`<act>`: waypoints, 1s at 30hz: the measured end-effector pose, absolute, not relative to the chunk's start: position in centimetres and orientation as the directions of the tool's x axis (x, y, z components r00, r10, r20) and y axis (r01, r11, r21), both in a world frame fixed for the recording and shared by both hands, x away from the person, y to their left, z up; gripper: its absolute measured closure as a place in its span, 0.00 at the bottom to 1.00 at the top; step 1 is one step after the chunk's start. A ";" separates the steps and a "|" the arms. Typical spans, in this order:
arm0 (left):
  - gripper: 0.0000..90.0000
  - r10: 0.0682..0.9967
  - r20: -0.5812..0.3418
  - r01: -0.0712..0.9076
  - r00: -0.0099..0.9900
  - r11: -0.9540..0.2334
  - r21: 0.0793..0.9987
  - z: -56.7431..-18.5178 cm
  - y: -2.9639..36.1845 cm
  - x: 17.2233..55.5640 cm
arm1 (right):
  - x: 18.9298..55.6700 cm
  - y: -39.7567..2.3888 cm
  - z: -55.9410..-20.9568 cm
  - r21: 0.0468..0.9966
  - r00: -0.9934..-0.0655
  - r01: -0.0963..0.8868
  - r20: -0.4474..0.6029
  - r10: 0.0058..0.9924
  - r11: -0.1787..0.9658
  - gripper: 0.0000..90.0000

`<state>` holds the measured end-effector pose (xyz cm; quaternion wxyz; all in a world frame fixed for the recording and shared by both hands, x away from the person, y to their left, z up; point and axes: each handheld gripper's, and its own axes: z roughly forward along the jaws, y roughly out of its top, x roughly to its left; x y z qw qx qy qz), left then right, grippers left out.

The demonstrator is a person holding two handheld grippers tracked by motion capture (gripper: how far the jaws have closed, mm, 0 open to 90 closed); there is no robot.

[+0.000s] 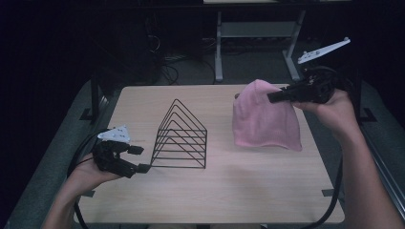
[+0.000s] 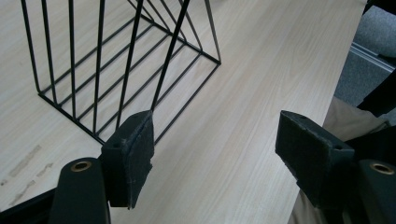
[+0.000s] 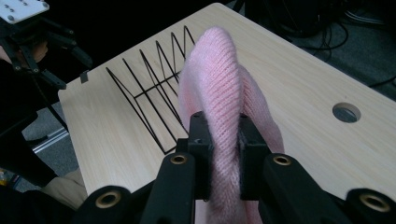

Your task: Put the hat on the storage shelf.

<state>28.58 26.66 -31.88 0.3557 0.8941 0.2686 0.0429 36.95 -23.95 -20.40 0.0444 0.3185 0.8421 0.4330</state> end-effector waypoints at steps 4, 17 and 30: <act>0.31 0.507 -0.113 0.445 0.855 -0.604 0.661 -31.3 26.4 28.7 | 36.9 -23.2 -19.5 0.765 -0.805 0.480 0.189 0.562 0.429 0.88; 0.31 0.479 -0.108 0.420 0.871 -0.614 0.669 -28.9 25.3 30.0 | 36.9 -19.8 -16.7 0.784 -0.848 0.416 0.152 0.508 0.461 0.88; 0.28 0.453 -0.112 0.398 0.884 -0.607 0.688 -27.4 24.5 31.2 | 37.3 -16.4 -15.0 0.793 -0.883 0.363 0.126 0.451 0.489 0.88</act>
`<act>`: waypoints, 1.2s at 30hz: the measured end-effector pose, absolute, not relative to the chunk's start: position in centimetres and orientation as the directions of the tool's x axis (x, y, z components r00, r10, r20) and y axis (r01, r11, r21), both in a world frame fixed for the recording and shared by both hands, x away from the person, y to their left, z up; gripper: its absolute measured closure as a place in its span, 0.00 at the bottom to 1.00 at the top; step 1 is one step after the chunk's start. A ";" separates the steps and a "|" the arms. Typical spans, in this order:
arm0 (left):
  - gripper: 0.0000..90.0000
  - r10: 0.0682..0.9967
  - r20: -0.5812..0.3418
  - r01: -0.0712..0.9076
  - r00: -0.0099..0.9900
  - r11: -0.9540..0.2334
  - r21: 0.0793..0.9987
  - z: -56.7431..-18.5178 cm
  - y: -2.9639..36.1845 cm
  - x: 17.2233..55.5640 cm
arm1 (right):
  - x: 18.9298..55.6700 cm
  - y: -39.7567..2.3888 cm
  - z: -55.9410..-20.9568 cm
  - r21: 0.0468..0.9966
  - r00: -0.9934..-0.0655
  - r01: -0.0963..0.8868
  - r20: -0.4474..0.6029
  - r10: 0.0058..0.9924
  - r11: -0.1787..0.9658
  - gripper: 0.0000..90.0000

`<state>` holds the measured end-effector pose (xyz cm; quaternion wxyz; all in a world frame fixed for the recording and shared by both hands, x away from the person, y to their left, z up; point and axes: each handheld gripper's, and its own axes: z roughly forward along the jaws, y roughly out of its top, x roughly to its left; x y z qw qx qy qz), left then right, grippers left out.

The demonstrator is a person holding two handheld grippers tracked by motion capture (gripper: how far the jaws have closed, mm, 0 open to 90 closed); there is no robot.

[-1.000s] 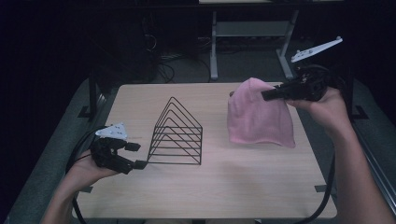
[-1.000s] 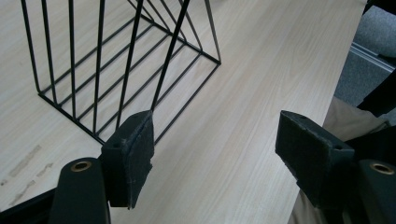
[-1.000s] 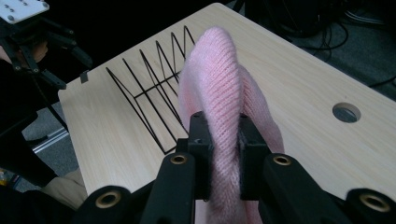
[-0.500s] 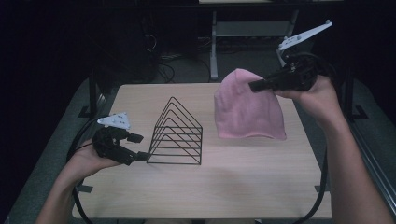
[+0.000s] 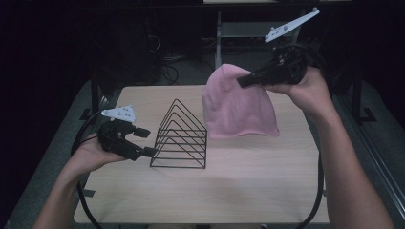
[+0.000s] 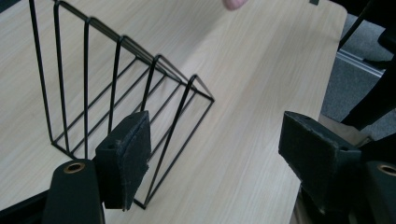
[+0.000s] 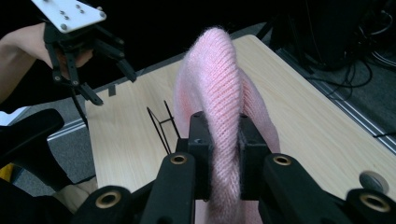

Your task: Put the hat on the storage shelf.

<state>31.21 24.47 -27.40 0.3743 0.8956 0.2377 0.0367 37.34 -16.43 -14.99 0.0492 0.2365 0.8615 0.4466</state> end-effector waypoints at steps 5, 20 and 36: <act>0.28 0.450 -0.121 0.400 0.885 -0.600 0.692 -26.9 24.3 31.9 | 37.6 -15.0 -14.4 0.799 -0.896 0.343 0.122 0.426 0.494 0.88; 0.29 0.432 -0.133 0.392 0.892 -0.592 0.704 -26.2 24.2 33.4 | 38.4 -10.1 -12.7 0.806 -0.929 0.290 0.107 0.354 0.516 0.88; 0.43 0.435 -0.193 0.427 0.879 -0.540 0.725 -26.1 24.1 35.3 | 38.8 -5.7 -11.8 0.818 -0.957 0.226 0.086 0.277 0.528 0.88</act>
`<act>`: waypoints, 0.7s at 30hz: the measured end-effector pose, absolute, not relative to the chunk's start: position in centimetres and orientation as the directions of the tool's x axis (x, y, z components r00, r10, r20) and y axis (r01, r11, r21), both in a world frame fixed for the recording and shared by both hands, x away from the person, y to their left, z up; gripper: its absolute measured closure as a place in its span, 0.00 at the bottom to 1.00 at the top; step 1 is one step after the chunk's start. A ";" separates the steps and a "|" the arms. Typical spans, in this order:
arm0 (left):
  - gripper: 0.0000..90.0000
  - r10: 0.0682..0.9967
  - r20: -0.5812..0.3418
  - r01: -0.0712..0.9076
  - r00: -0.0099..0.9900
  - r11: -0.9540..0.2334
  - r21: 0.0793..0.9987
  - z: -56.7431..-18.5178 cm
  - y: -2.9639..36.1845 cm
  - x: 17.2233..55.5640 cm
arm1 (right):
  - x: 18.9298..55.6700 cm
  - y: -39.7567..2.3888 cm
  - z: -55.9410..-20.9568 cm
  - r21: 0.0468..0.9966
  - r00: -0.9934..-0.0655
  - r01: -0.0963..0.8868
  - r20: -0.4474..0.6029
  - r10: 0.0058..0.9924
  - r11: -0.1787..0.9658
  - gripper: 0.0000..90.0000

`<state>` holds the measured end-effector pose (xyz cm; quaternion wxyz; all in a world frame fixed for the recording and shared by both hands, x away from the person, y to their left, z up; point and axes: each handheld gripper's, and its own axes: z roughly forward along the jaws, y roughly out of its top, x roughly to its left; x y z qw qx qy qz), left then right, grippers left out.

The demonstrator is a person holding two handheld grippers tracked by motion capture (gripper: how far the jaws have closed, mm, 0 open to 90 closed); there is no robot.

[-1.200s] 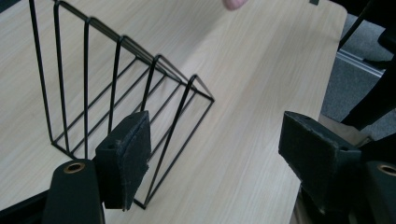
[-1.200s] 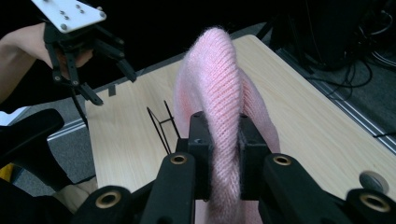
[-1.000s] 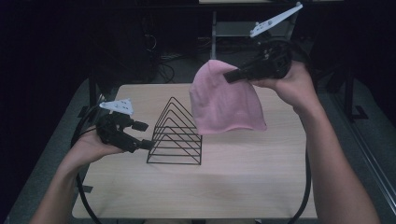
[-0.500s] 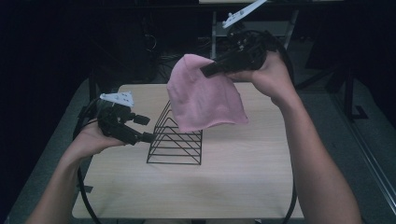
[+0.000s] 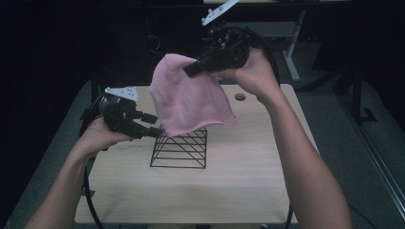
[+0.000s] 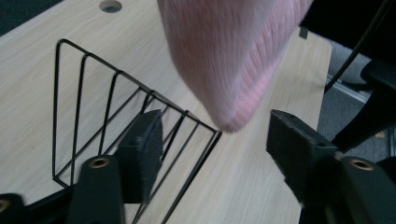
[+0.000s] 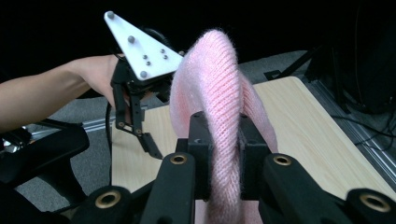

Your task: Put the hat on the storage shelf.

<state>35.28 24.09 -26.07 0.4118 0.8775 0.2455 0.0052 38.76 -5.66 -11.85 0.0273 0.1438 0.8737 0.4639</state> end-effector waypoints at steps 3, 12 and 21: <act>0.52 0.429 -0.201 0.427 0.881 -0.536 0.728 -26.1 24.4 35.6 | 38.8 -5.0 -11.9 0.821 -0.960 0.221 0.088 0.265 0.527 0.88; 0.91 0.453 -0.190 0.435 0.871 -0.532 0.726 -26.0 25.4 35.7 | 39.5 -3.3 -12.4 0.828 -0.962 0.222 0.101 0.253 0.515 0.88; 0.93 0.497 -0.170 0.458 0.851 -0.545 0.702 -26.2 26.7 35.7 | 40.5 -2.6 -13.9 0.825 -0.954 0.252 0.123 0.274 0.506 0.88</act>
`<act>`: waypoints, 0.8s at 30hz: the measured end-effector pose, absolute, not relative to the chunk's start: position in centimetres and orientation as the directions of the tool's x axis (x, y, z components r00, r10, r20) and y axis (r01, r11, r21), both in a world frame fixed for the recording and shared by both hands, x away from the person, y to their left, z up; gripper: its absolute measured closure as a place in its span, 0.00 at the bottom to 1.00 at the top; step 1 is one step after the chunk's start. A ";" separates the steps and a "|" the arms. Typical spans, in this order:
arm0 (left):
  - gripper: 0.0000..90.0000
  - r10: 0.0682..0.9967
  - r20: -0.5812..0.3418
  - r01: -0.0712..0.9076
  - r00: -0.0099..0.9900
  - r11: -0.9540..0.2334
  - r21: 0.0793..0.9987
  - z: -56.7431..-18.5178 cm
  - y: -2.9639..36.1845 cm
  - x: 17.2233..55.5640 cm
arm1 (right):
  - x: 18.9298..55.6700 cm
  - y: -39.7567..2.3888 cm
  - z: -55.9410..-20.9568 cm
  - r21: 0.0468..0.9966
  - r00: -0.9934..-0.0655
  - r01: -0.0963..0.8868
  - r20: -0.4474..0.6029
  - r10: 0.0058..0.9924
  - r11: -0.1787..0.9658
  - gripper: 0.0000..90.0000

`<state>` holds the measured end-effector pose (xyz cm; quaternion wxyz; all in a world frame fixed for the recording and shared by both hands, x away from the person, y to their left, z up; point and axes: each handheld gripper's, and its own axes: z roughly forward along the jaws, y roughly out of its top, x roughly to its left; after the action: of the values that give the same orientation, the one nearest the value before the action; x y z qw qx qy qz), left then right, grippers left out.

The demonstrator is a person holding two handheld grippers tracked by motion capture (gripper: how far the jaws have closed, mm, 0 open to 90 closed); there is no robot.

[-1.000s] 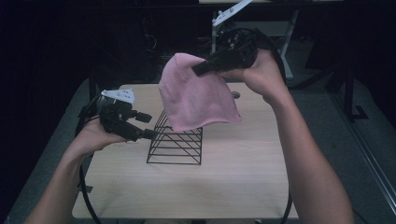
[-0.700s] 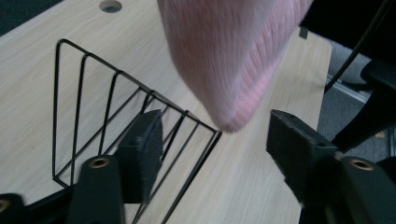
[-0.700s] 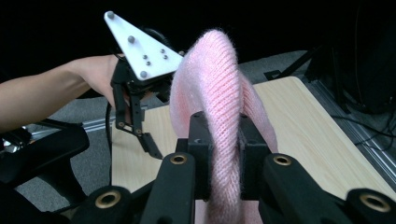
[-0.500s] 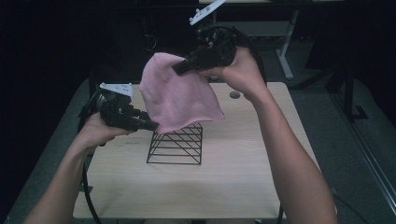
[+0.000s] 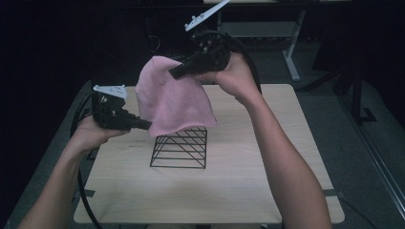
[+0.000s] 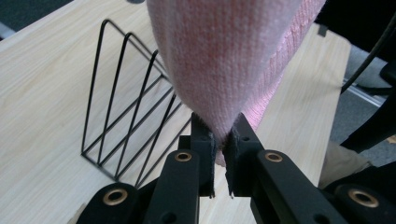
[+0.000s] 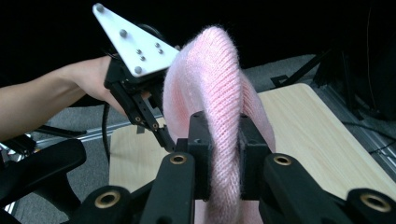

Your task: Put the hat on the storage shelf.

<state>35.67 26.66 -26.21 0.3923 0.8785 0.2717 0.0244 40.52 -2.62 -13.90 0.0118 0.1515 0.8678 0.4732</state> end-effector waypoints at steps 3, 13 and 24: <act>0.93 0.510 -0.155 0.461 0.846 -0.555 0.692 -26.6 26.7 35.9 | 40.9 -2.5 -14.6 0.824 -0.952 0.258 0.129 0.277 0.505 0.88; 0.92 0.533 -0.131 0.474 0.836 -0.580 0.662 -27.9 26.4 36.6 | 41.8 -3.2 -16.7 0.820 -0.943 0.290 0.159 0.291 0.493 0.88; 0.92 0.543 -0.097 0.476 0.834 -0.619 0.625 -29.0 25.8 37.0 | 41.9 -3.9 -18.8 0.824 -0.938 0.314 0.191 0.290 0.472 0.87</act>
<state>37.00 25.83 -28.98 0.3321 0.8982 0.2835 0.0509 41.93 -3.94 -18.76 -0.0125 0.1760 0.8579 0.4826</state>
